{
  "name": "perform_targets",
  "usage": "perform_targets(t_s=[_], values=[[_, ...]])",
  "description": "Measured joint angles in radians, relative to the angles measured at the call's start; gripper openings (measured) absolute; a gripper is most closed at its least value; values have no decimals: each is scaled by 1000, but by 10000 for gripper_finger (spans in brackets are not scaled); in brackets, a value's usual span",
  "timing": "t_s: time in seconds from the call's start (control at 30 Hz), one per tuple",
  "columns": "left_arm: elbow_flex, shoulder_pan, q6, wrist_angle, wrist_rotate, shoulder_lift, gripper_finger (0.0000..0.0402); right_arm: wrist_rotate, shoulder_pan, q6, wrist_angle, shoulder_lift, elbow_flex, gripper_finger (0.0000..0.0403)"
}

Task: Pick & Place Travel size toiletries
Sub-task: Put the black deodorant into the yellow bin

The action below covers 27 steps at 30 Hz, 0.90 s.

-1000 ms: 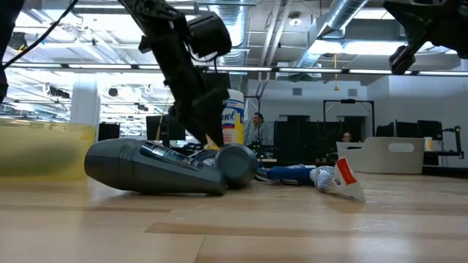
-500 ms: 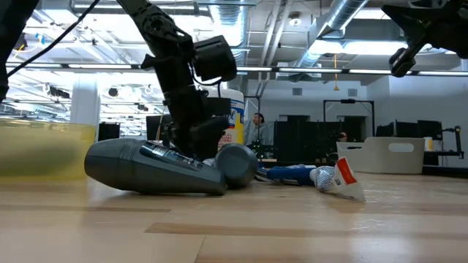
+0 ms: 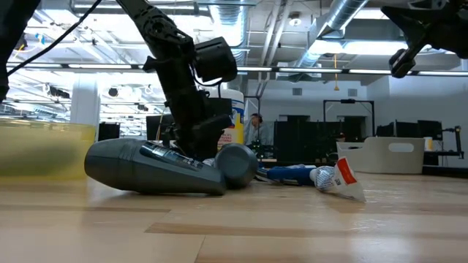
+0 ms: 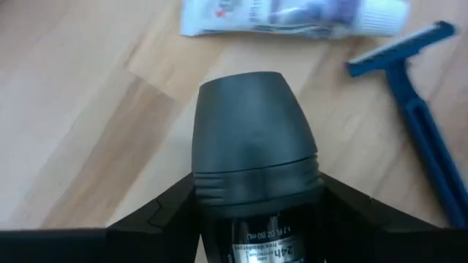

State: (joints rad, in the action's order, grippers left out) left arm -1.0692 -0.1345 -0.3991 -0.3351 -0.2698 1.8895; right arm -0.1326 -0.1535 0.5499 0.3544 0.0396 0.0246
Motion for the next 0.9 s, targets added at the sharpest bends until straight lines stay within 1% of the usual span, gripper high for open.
perform_targets(t_s=[0.13,0.3,0.43,0.57,0.63,0.77,0.9], values=[[2,-16,0,-2,-21,-31,203,0,0,0,-2,0,0,0],[-1,-32,1,15,-29,-120,203,0,0,-2,-9,0,0,0],[-3,-48,24,29,-56,-226,203,-1,5,-7,-11,1,0,0],[-3,-53,33,-1,-64,-350,203,-2,14,-8,-11,1,0,0],[-4,-43,32,-40,-64,-418,203,-3,19,-8,-11,1,0,0],[-4,-6,6,-214,-49,-555,203,-2,20,-8,-13,1,0,0],[-4,54,-111,-430,-24,-675,203,-3,26,-8,-18,0,0,0]])
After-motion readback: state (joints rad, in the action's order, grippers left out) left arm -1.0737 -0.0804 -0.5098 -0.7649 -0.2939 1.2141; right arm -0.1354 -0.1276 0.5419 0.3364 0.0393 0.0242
